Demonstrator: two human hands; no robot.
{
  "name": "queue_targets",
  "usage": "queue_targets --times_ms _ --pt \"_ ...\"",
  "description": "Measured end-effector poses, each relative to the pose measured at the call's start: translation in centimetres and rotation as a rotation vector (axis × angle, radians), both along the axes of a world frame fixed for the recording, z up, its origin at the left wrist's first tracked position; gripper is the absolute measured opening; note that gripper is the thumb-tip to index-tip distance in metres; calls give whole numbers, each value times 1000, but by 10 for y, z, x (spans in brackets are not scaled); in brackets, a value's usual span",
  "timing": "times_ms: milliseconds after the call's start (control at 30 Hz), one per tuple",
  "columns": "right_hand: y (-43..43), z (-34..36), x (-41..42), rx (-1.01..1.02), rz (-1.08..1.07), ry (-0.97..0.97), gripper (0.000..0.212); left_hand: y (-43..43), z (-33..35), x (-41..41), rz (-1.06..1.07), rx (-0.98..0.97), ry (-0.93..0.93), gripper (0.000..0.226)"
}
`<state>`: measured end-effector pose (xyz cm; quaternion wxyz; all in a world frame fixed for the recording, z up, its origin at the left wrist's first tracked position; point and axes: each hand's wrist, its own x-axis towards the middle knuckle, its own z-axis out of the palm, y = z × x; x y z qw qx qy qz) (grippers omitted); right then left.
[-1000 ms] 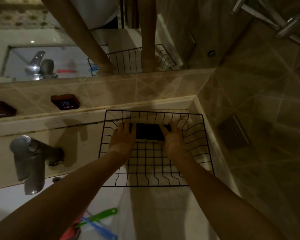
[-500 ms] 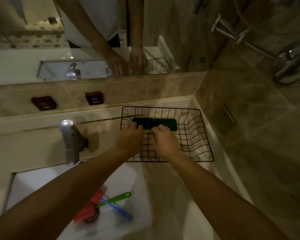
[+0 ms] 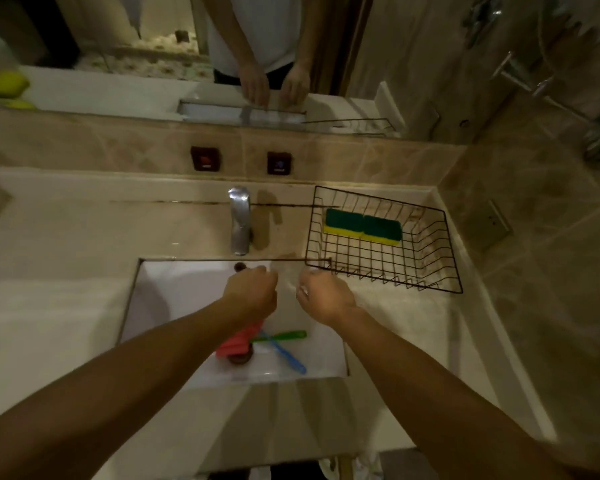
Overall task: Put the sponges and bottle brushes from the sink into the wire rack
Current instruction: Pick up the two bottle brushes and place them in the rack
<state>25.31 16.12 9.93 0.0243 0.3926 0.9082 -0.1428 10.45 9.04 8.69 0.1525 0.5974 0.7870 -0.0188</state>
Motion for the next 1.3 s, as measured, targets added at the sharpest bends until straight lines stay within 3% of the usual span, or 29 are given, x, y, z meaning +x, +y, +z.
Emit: queue_targets --times_ms 133,367,567,800,967,1167,1300 --pt "-21 -26 -6 -89 26 -92 19 -42 -26 -3 147 -155 -88 20" --pt "-34 -87 -12 -344 170 -162 19 -86 -77 23 483 -96 -284 27" --pt "-34 -130 -9 -431 201 -222 33 -87 -117 49 763 -94 -513 9" --pt "-36 -153 -2 -471 236 -317 27 -53 -151 60 1189 10 -783 15" --pt "-30 -163 4 -535 176 -222 27 -32 -178 63 1831 200 -1365 13" --pt "-22 -178 4 -653 57 -179 12 -23 -207 69 2130 307 -1504 26" --pt "-23 -197 8 -615 59 -173 11 -17 -222 67 2182 392 -1500 20"
